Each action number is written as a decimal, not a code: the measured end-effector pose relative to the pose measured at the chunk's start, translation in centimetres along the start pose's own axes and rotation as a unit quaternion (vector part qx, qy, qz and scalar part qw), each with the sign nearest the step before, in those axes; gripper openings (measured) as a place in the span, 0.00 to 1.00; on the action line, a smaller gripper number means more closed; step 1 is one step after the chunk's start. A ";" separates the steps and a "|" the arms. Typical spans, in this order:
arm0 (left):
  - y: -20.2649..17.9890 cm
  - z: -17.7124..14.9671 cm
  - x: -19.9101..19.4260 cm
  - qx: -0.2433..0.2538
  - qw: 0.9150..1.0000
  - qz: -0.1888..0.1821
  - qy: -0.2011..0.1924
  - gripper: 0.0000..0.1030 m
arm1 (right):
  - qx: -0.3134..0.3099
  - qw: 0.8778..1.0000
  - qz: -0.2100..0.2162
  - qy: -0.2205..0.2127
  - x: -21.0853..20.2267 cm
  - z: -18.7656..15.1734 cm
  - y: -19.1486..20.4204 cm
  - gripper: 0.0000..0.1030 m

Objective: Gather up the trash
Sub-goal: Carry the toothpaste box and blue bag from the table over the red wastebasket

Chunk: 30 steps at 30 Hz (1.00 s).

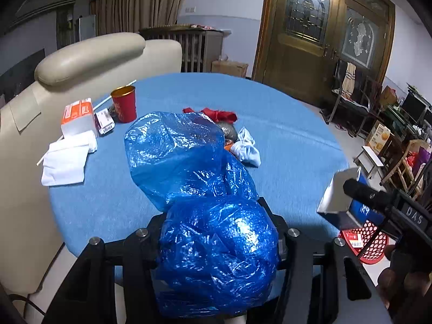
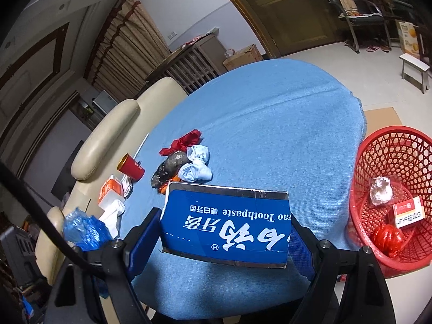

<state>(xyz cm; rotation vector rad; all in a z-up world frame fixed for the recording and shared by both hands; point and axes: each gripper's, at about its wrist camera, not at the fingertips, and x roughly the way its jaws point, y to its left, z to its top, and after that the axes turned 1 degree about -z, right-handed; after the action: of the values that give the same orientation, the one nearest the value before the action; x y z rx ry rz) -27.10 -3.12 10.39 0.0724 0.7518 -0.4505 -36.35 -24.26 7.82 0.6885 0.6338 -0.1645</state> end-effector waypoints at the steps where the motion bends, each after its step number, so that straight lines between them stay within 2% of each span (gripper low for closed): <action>1: -0.1 0.0 0.1 0.001 1.000 0.000 -0.003 0.56 | 0.000 1.000 -0.002 0.001 0.1 -0.1 -0.2 0.85; 8: -0.5 0.4 1.3 0.011 1.000 -0.013 -0.008 0.56 | 0.002 0.999 -0.035 0.015 1.5 -0.4 -1.3 0.85; 20: 0.1 0.3 2.6 0.003 1.000 -0.022 0.000 0.56 | -0.010 0.998 -0.056 0.022 2.9 -0.1 -0.7 0.85; 26: -0.6 0.9 2.9 0.019 1.000 -0.021 0.000 0.55 | 0.004 0.998 -0.060 0.011 2.5 0.6 -2.0 0.85; 30: -1.9 1.3 3.1 0.040 0.999 -0.023 -0.002 0.56 | 0.035 0.997 -0.071 -0.011 1.2 1.7 -4.6 0.85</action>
<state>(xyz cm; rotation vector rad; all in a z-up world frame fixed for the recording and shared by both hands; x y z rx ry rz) -25.05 -6.29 9.43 0.1288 0.7326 -0.5240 -36.16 -28.82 5.66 0.7081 0.6574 -0.3265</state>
